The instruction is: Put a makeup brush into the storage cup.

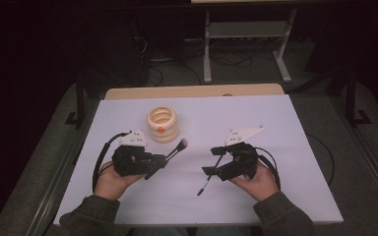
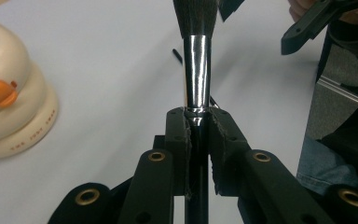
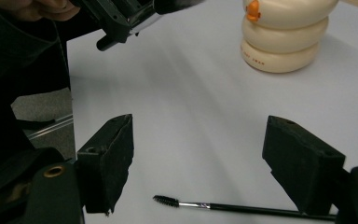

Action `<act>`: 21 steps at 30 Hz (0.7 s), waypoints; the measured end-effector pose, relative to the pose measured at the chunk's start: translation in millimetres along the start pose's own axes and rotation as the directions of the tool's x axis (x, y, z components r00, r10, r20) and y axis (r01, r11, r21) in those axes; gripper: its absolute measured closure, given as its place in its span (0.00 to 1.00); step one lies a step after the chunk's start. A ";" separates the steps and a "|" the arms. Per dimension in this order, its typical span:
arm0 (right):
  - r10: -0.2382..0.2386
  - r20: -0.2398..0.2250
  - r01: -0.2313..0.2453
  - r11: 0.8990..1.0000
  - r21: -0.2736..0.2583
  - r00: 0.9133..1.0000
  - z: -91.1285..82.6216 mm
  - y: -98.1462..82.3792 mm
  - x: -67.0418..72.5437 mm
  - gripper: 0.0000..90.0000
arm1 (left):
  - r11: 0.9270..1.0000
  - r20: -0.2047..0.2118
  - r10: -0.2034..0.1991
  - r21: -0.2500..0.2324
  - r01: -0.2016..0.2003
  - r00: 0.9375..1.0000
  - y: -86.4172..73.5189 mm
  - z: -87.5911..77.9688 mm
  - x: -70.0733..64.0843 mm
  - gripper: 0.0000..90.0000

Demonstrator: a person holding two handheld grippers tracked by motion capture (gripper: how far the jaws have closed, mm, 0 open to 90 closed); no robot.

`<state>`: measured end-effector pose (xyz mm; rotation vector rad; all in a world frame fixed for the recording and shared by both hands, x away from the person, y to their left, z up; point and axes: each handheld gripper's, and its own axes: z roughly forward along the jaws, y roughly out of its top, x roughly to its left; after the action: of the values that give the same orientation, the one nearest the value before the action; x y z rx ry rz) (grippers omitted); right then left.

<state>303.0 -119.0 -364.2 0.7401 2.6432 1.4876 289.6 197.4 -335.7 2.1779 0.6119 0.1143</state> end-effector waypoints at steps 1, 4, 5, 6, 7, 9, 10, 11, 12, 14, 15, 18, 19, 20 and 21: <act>0.004 -0.013 -0.004 1.000 -0.002 1.000 2.4 1.9 0.5 0.27 | 1.000 0.002 0.009 -0.003 -0.009 1.000 0.6 0.5 -0.5 0.87; 0.013 -0.041 -0.014 1.000 -0.003 0.999 5.8 3.4 0.0 0.29 | 1.000 0.023 0.006 -0.008 -0.006 1.000 1.6 4.0 -3.4 0.87; 0.013 -0.041 -0.014 1.000 -0.003 0.999 5.8 3.4 0.0 0.29 | 1.000 0.026 0.010 -0.007 -0.009 1.000 1.9 5.5 -4.2 0.87; 0.015 -0.047 -0.015 1.000 -0.005 0.999 7.1 3.8 -0.5 0.30 | 1.000 0.030 0.017 -0.004 -0.016 0.999 2.0 6.6 -4.9 0.87; 0.023 -0.063 -0.023 1.000 -0.008 0.998 9.6 4.5 -1.4 0.32 | 1.000 0.030 0.016 -0.007 -0.016 0.999 2.0 8.0 -6.1 0.87; 0.029 -0.075 -0.030 1.000 -0.010 0.997 10.8 4.8 -1.6 0.33 | 1.000 0.039 0.026 -0.018 -0.026 0.999 1.7 10.4 -7.1 0.87; 0.050 -0.107 -0.053 0.998 -0.017 0.993 14.1 5.9 -2.4 0.34 | 0.999 0.045 0.030 -0.033 -0.028 0.999 1.7 12.0 -7.9 0.87; 0.050 -0.107 -0.053 0.998 -0.017 0.993 14.1 5.9 -2.4 0.34 | 0.999 0.048 0.028 -0.037 -0.026 0.998 1.6 12.8 -8.5 0.87; 0.058 -0.127 -0.061 0.998 -0.018 0.990 17.1 7.1 -2.3 0.35 | 0.998 0.051 0.029 -0.050 -0.027 0.998 1.6 14.2 -9.7 0.87; 0.068 -0.149 -0.072 0.997 -0.021 0.987 19.9 9.1 -2.4 0.37 | 0.997 0.057 0.045 -0.064 -0.041 0.997 2.2 16.4 -12.1 0.87; 0.068 -0.149 -0.072 0.997 -0.021 0.987 19.9 9.1 -2.4 0.37 | 0.996 0.054 0.056 -0.068 -0.052 0.997 2.5 17.7 -13.5 0.87; 0.072 -0.186 -0.079 0.996 -0.031 0.980 21.8 12.3 -2.1 0.42 | 0.995 0.060 0.074 -0.069 -0.070 0.995 3.0 21.6 -17.8 0.87; 0.083 -0.205 -0.092 0.995 -0.038 0.975 21.9 14.2 -1.7 0.47 | 0.995 0.061 0.083 -0.062 -0.079 0.995 3.2 23.4 -18.5 0.87; 0.084 -0.209 -0.094 0.995 -0.040 0.974 22.0 14.5 -1.7 0.49 | 0.995 0.060 0.087 -0.061 -0.083 0.994 3.1 24.5 -19.1 0.87; 0.084 -0.209 -0.094 0.995 -0.040 0.974 22.0 14.5 -1.7 0.49 | 0.995 0.066 0.086 -0.061 -0.082 0.994 2.9 25.8 -19.7 0.87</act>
<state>315.5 -95.7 -364.7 0.7474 2.7408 1.7373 280.9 168.2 -347.3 2.1427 0.4723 0.0999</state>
